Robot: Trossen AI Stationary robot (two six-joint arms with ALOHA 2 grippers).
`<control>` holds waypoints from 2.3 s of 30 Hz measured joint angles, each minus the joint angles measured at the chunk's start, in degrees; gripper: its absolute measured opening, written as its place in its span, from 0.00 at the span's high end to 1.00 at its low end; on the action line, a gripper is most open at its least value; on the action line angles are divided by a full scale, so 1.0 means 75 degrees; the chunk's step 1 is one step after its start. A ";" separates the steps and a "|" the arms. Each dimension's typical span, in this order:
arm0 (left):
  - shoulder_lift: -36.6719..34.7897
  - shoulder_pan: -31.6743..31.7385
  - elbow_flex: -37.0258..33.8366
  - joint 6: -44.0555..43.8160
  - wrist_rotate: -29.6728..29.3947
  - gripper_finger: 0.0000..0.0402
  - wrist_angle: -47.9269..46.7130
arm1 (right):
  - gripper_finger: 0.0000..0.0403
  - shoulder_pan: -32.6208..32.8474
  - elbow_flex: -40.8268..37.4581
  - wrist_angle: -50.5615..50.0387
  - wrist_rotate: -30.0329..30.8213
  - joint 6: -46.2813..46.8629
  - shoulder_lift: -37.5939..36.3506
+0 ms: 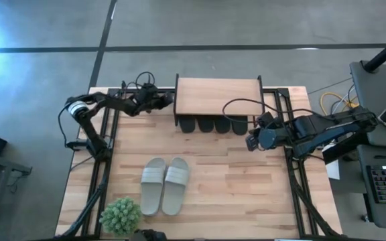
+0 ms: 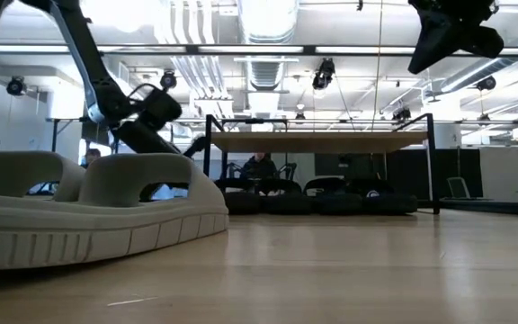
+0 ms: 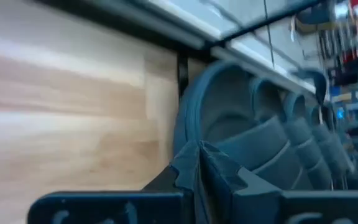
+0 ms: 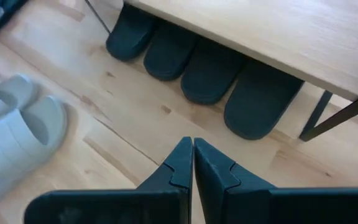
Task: Pick and place slides into the shelf
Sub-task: Adjust the shelf
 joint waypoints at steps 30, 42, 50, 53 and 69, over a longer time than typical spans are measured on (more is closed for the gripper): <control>-0.5586 -0.0110 -0.1893 0.0160 -0.0721 1.00 -0.1891 | 0.98 -0.4816 -0.0821 -0.0812 0.1136 -0.0769 -0.0572; -0.5841 -0.0256 -0.1921 0.0197 -0.0712 1.00 -0.2149 | 0.98 -0.7173 -0.0853 0.1210 -0.0369 -0.3620 0.0322; -0.5782 -0.0253 -0.1921 0.0369 -0.0712 1.00 -0.2305 | 0.98 -0.7201 -0.0740 0.1768 -0.0878 -0.3890 0.1360; -0.5779 -0.0253 -0.1924 0.0409 -0.0717 1.00 -0.2408 | 0.98 -0.7201 -0.0571 0.1751 -0.0846 -0.4070 0.1528; -0.5404 -0.0247 -0.1910 0.0577 -0.0386 1.00 -0.2419 | 0.98 -0.7111 0.0222 0.1327 -0.0511 -0.4569 0.1531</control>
